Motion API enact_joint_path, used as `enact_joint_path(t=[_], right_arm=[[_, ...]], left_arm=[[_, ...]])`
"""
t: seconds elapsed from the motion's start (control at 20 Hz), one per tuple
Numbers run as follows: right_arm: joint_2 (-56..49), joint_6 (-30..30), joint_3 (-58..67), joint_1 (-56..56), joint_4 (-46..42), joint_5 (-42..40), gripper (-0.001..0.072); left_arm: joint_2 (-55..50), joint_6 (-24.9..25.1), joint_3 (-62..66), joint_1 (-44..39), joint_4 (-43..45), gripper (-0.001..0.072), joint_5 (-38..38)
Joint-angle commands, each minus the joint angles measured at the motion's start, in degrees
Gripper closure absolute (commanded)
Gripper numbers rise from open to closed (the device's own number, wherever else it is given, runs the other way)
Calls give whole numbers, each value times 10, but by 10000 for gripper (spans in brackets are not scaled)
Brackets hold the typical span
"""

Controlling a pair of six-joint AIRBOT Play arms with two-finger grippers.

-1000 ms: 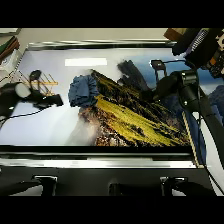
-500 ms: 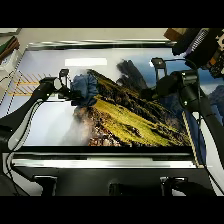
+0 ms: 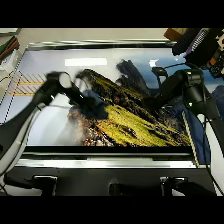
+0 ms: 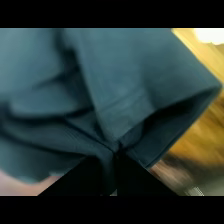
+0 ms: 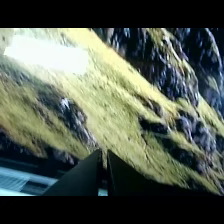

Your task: Fold the clothes and pants, and hang the long-sleeved shirts on hangers.

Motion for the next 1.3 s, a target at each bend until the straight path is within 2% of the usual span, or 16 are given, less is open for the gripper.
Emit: enact_joint_path(t=[0.0,0.05,0.15,0.2,0.25,0.3,0.45,0.5,0.6,0.65,0.7,0.85,0.9,1.0,1.25], right_arm=[[38,-15,0,0,0,-81,624],[50,-15,0,0,0,-92,625],[69,-16,0,0,-1,-111,625],[74,-16,0,0,-1,-118,625],[76,-16,0,0,-1,-121,625],[76,-16,0,0,-1,-116,624],[76,-5,1,0,5,-68,620],[79,-5,1,0,16,-64,584],[96,-15,1,0,24,-52,410],[110,-29,0,0,25,-40,412],[123,-39,0,0,24,-29,412],[154,-42,0,0,25,1,412],[159,-42,0,0,25,4,412],[160,-27,0,0,26,-1,411],[160,-5,0,0,32,-2,411]], left_arm=[[38,-70,-100,-129,-39,694,36],[36,-89,-119,-158,-39,694,67],[27,-96,-128,-188,-40,686,110],[28,-96,-123,-186,-44,567,117],[32,-95,-108,-174,-45,234,109],[39,-89,-91,-157,-44,30,92],[104,-43,-64,-65,-18,31,44],[141,-41,-72,-23,9,37,42],[206,-33,-118,69,28,39,60],[228,-22,-156,125,3,39,69],[235,4,-195,176,-53,39,80],[211,158,-307,276,-314,39,157],[192,194,-322,282,-360,39,178],[136,243,-321,268,-397,39,206],[-4,253,-257,214,-404,39,224]])
